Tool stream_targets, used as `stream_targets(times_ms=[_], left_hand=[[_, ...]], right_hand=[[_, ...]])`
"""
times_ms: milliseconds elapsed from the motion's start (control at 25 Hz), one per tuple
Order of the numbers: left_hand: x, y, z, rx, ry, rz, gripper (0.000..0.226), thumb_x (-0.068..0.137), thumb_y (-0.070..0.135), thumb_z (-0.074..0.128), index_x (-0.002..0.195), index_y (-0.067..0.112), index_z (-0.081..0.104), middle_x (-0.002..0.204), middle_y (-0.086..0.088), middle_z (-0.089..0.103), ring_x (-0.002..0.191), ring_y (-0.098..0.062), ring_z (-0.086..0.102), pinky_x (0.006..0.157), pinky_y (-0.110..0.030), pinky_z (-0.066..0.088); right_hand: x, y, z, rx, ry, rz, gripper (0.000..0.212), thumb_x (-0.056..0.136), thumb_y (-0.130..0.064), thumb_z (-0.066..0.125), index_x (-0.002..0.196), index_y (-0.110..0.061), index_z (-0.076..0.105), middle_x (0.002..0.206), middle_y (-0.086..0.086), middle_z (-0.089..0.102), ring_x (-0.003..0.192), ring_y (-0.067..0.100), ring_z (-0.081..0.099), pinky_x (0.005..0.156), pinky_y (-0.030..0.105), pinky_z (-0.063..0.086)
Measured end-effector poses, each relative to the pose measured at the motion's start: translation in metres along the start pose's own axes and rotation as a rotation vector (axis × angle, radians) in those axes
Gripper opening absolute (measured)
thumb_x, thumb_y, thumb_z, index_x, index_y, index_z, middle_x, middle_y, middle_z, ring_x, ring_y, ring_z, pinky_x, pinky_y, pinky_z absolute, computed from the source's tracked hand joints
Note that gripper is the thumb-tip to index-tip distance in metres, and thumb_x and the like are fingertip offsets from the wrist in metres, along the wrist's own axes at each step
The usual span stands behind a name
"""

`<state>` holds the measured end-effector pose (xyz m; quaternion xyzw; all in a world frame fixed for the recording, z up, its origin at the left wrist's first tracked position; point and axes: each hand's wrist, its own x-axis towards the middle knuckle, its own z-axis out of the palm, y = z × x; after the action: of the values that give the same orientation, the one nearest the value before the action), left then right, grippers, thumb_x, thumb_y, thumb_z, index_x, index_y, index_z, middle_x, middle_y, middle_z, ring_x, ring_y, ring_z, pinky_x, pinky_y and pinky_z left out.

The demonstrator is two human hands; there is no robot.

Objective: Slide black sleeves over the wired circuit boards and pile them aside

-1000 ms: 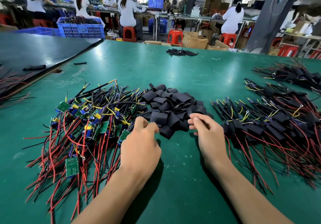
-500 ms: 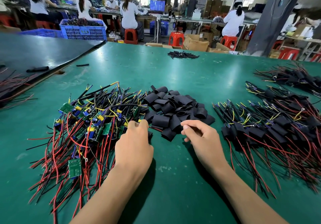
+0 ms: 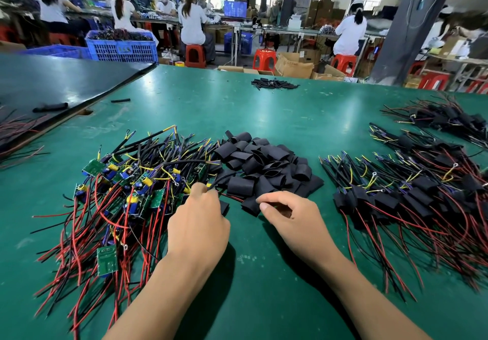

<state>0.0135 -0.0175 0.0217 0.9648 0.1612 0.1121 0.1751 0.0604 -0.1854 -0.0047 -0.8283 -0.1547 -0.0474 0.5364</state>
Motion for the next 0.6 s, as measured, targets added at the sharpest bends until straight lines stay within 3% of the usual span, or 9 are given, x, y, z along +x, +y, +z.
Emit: stream_targets(times_ms=[120,280,400,440,520,600], left_hand=[[0.000,0.003,0.001,-0.158,0.104,-0.002,0.016,0.091,0.007,0.046,0.104,0.013,0.052,0.144,0.002,0.040,0.093,-0.040,0.061,0.069,-0.038,0.040],[0.004,0.001,0.004,-0.293,0.229,-0.022,0.045,0.093,0.006,0.047,0.138,0.011,0.049,0.153,0.002,0.032,0.105,-0.037,0.060,0.079,-0.039,0.044],[0.005,0.002,0.008,-0.516,0.288,0.089,0.047,0.095,0.001,0.048,0.142,0.008,0.048,0.152,0.001,0.035,0.113,-0.031,0.057,0.100,-0.035,0.044],[0.005,0.003,0.009,-0.617,0.278,0.141,0.047,0.096,0.000,0.048,0.142,0.008,0.050,0.150,0.003,0.037,0.111,-0.035,0.060,0.102,-0.041,0.047],[0.001,0.007,0.013,-0.766,0.251,0.261,0.045,0.096,-0.002,0.047,0.140,0.008,0.053,0.146,0.008,0.041,0.102,-0.042,0.064,0.094,-0.054,0.051],[-0.005,0.013,0.019,-0.791,0.216,0.390,0.042,0.095,0.003,0.046,0.135,0.009,0.059,0.142,0.010,0.047,0.094,-0.035,0.067,0.089,-0.055,0.054]], right_hand=[[0.000,0.001,-0.001,0.006,0.008,-0.006,0.013,0.091,-0.012,0.069,0.094,-0.021,0.078,0.088,-0.015,0.073,0.080,-0.002,0.065,0.074,0.011,0.044],[0.000,0.000,-0.001,0.016,0.003,0.004,0.014,0.091,-0.011,0.069,0.093,-0.021,0.078,0.082,-0.016,0.072,0.075,-0.003,0.064,0.072,0.011,0.044],[0.001,0.000,-0.003,0.023,0.008,0.024,0.014,0.091,-0.013,0.069,0.093,-0.024,0.078,0.079,-0.020,0.071,0.073,-0.001,0.064,0.072,0.012,0.044],[0.002,0.001,-0.003,0.030,0.000,0.023,0.013,0.091,-0.014,0.070,0.094,-0.024,0.077,0.081,-0.021,0.072,0.073,0.001,0.064,0.072,0.013,0.045],[0.004,0.000,-0.002,0.124,-0.038,0.028,0.011,0.092,-0.018,0.070,0.097,-0.025,0.077,0.086,-0.015,0.074,0.072,0.004,0.064,0.073,0.018,0.048],[0.005,-0.004,0.000,0.350,-0.087,0.091,0.014,0.093,-0.029,0.066,0.103,-0.027,0.077,0.089,-0.006,0.074,0.070,0.008,0.061,0.067,0.022,0.048]])
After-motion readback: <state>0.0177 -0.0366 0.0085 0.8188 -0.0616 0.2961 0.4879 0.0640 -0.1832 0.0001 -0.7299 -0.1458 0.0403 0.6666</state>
